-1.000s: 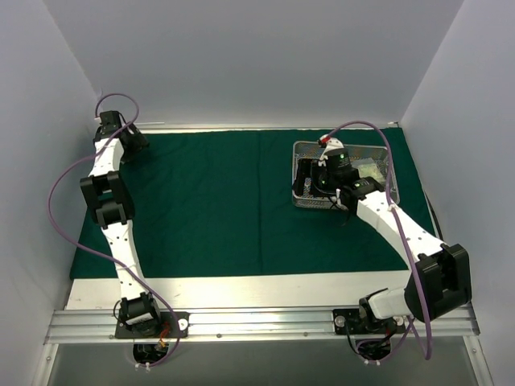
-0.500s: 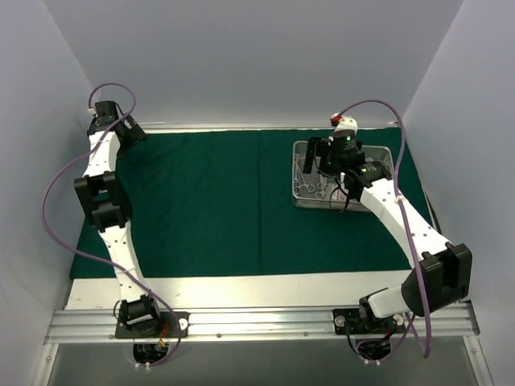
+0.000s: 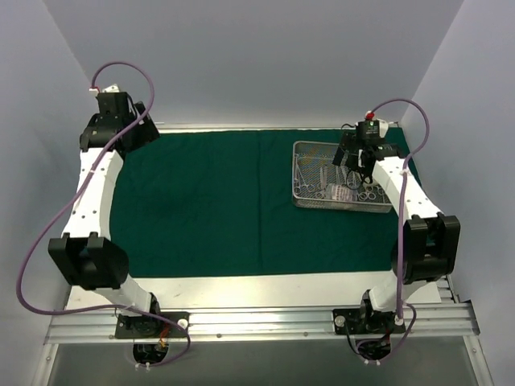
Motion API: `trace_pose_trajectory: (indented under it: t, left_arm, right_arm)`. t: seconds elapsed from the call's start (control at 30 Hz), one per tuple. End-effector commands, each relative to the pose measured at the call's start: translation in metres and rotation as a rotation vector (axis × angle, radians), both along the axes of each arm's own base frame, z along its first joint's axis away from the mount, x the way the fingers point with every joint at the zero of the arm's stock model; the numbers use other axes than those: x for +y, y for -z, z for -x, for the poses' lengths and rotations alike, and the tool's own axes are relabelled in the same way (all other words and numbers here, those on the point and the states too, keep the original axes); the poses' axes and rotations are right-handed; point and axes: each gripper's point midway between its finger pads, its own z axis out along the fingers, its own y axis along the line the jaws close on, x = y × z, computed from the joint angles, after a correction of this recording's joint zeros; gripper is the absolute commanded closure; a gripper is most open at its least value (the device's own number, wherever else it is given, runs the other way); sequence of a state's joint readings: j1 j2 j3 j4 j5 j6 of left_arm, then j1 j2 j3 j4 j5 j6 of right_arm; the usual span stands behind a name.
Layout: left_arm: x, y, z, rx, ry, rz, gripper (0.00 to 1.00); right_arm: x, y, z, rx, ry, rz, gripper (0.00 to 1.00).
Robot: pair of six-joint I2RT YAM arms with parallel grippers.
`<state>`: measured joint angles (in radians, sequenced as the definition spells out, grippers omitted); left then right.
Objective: Open and lay out the surgical kit
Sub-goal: Pick up the medical item from the container.
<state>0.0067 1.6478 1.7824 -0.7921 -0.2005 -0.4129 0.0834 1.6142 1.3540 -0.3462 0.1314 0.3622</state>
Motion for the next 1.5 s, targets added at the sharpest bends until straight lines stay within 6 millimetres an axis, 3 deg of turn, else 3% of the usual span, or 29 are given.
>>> trace_pose_trajectory:
  t: [0.0,0.07,0.23,0.37,0.4,0.43,0.53,0.67,0.77,0.87,1.0,1.07,1.47]
  left_arm:
    - [-0.008,0.025,0.043,0.112,0.012,-0.049,0.06]
    - [-0.022,0.034,0.055,0.133,0.057,-0.060,0.06]
    - [-0.042,0.066,0.090,0.236,0.149,-0.072,0.06]
    - [-0.052,0.080,0.104,0.254,0.186,-0.085,0.06]
    - [-0.055,0.080,0.107,0.254,0.198,-0.080,0.06]
    - [-0.057,0.081,0.108,0.256,0.208,-0.079,0.06]
    - [-0.062,0.086,0.114,0.265,0.236,-0.085,0.06]
    - [-0.067,0.094,0.122,0.285,0.265,-0.082,0.06]
    - [-0.068,0.094,0.126,0.279,0.272,-0.082,0.06]
    - [-0.069,0.096,0.128,0.282,0.275,-0.077,0.06]
    - [-0.070,0.101,0.130,0.297,0.276,-0.073,0.06]
    - [-0.070,0.103,0.130,0.294,0.270,-0.069,0.06]
    - [-0.070,0.112,0.134,0.318,0.271,-0.066,0.06]
  right_arm:
    - [-0.001,-0.009,-0.006,0.020,-0.064,0.012,0.14]
    - [-0.001,-0.010,-0.011,0.023,-0.126,0.045,0.17]
    - [-0.024,-0.008,-0.025,0.037,-0.120,0.126,0.22]
    - [-0.047,0.001,-0.042,0.027,-0.089,0.189,0.35]
    - [-0.048,0.012,-0.045,0.047,-0.097,0.197,0.38]
    - [-0.065,0.015,-0.046,0.056,-0.065,0.211,0.47]
    - [-0.089,0.029,-0.057,0.067,-0.055,0.247,0.60]
    - [-0.098,0.038,-0.073,0.067,-0.112,0.223,0.60]
    - [-0.107,0.056,-0.074,0.113,-0.136,0.225,0.60]
    - [-0.111,0.060,-0.078,0.122,-0.177,0.197,0.61]
    - [-0.086,0.069,-0.077,0.122,-0.289,0.115,0.64]
    - [-0.083,0.077,-0.075,0.138,-0.307,0.107,0.67]
    - [-0.086,0.122,-0.060,0.280,-0.299,0.152,0.68]
